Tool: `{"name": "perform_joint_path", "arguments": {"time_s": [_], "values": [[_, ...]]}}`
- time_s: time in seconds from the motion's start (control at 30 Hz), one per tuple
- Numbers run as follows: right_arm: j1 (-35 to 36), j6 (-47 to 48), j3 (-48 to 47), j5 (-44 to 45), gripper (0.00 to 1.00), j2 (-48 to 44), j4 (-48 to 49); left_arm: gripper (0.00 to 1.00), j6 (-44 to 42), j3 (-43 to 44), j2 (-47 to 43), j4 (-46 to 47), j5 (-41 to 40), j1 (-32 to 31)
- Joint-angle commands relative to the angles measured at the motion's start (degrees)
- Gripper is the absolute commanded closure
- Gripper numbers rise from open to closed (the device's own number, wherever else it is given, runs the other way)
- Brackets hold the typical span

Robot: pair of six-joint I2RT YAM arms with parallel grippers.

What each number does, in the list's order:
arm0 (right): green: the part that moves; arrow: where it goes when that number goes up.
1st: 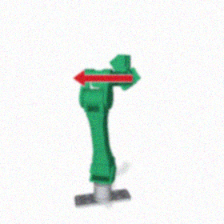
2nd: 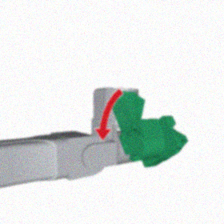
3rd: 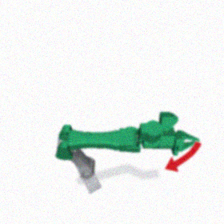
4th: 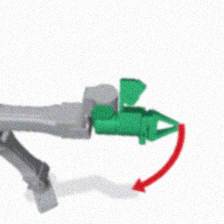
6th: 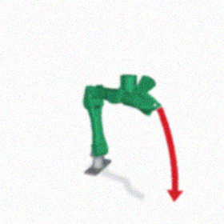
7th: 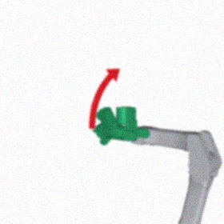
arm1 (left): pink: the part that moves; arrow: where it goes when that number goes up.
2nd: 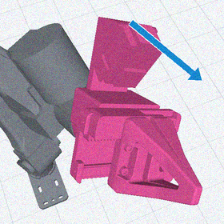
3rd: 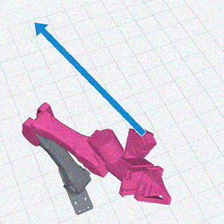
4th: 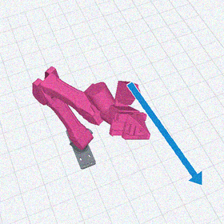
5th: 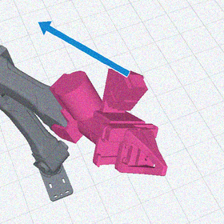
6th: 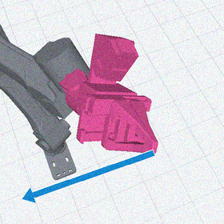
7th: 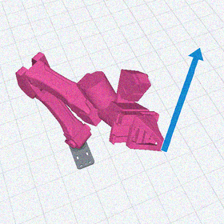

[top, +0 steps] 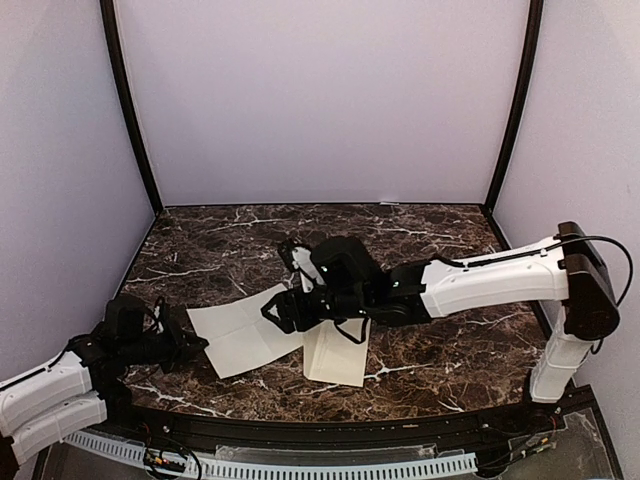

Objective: Place the letter into the envelope and seal it
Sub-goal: Pick up the letter from the center of the board.

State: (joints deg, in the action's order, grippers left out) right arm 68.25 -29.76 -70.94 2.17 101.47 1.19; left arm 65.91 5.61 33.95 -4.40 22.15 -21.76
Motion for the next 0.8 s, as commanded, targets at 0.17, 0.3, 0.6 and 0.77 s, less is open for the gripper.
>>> {"name": "perform_joint_path", "arguments": {"time_s": [0.17, 0.3, 0.6, 0.77], "values": [[1.32, 5.07, 5.87, 1.61, 0.23, -14.45, 0.85, 1.00, -23.60, 25.66, 8.92, -8.88, 8.63, 0.07], [2.63, 6.90, 7.70, 3.78, 0.19, -20.58, -0.12, 1.00, -25.03, 37.45, 14.59, -9.96, 15.48, -0.13], [6.02, 9.41, 8.75, 10.15, 0.17, -27.21, -3.24, 1.00, -17.31, 51.32, 19.23, -7.46, 15.27, -0.80], [10.91, 14.61, 10.59, 17.47, 0.16, -28.25, 0.96, 1.00, -3.94, 50.03, 18.29, 1.44, 10.72, -2.23]]}}
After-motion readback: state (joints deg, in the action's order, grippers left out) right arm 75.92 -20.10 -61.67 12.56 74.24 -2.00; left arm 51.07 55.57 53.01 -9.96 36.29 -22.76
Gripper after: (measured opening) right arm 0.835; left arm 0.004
